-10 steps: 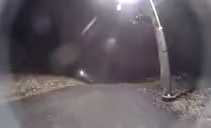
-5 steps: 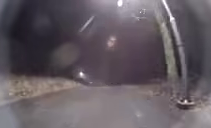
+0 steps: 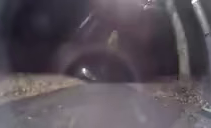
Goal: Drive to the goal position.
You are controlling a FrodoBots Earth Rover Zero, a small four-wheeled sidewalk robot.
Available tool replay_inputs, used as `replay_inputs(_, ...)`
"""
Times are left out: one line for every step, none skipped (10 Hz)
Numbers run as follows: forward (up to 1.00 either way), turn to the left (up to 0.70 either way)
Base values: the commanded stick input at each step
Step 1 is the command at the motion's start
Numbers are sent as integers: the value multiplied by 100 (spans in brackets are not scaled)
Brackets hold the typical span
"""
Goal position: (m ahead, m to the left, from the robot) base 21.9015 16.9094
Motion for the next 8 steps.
replay_inputs(100,6)
replay_inputs(100,6)
replay_inputs(100,7)
replay_inputs(100,5)
replay_inputs(100,4)
replay_inputs(100,5)
replay_inputs(100,5)
replay_inputs(100,4)
